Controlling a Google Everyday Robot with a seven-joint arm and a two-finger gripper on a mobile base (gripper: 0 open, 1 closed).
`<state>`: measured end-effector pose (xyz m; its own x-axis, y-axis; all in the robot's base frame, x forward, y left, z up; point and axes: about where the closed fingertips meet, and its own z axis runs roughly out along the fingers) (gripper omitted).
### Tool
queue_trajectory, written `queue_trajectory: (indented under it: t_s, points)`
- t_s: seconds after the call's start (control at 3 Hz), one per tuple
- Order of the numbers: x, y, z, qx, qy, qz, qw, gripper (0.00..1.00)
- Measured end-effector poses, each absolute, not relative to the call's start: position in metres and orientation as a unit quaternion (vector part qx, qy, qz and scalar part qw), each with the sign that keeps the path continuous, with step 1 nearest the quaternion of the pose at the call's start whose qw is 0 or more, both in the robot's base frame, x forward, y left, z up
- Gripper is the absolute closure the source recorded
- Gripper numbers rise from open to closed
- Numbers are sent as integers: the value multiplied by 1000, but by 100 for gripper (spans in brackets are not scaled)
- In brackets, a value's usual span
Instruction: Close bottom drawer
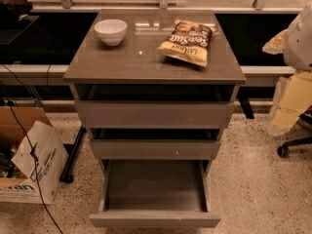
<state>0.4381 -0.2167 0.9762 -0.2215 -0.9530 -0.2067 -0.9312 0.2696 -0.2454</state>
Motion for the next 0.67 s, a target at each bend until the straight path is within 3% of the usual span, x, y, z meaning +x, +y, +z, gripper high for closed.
queue_trajectory:
  t_s: [0.33, 0.67]
  points:
    - [438, -217, 976, -603, 781, -34, 159, 0]
    - [437, -215, 976, -604, 779, -33, 164, 19]
